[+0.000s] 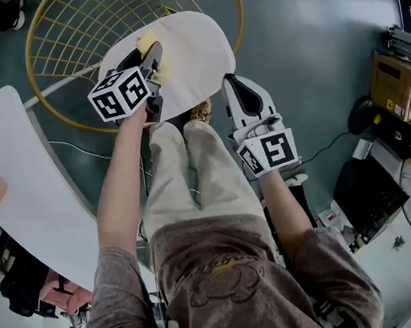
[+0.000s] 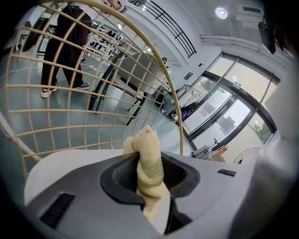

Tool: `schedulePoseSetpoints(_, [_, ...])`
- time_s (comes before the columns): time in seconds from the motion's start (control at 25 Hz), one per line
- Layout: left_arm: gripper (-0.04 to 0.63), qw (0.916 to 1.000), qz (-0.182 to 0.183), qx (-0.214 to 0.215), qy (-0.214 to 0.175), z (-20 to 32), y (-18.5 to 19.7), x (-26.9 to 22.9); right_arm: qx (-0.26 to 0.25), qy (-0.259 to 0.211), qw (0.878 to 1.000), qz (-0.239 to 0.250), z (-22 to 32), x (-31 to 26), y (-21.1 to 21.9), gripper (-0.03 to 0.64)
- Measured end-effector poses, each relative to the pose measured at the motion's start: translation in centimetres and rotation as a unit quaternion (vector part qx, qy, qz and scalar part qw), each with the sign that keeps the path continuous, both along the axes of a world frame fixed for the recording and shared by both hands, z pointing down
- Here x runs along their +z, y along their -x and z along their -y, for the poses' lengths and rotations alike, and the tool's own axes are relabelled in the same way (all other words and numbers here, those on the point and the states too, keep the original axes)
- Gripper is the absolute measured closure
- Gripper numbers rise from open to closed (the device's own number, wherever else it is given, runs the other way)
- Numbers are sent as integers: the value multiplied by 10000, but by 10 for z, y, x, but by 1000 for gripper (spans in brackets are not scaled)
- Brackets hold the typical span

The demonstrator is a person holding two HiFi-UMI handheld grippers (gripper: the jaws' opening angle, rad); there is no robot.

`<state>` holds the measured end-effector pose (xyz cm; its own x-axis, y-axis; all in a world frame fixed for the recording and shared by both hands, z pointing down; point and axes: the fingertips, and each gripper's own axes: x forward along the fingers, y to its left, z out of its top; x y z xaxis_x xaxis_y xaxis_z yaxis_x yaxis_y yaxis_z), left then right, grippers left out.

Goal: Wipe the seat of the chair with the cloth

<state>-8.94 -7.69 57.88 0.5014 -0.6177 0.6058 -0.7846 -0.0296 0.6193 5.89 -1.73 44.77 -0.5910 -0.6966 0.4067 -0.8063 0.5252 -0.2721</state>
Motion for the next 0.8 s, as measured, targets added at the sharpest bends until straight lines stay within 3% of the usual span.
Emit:
schedulePoseSetpoints(0.32, [485,9967,505,-587,236,-46,74,-16,-278,-41,9996,24,-3,-6,22,591])
schedulePoseSetpoints(0.52, [485,9904,914,-975,354,-74,116,-27,-384,-24,9993,20,-4,-9,28,591])
schedulePoseSetpoints(0.8, [485,9843,1133,-1199,621,-95,141,-30,-461,22,9989,-2,-1,-6,34,591])
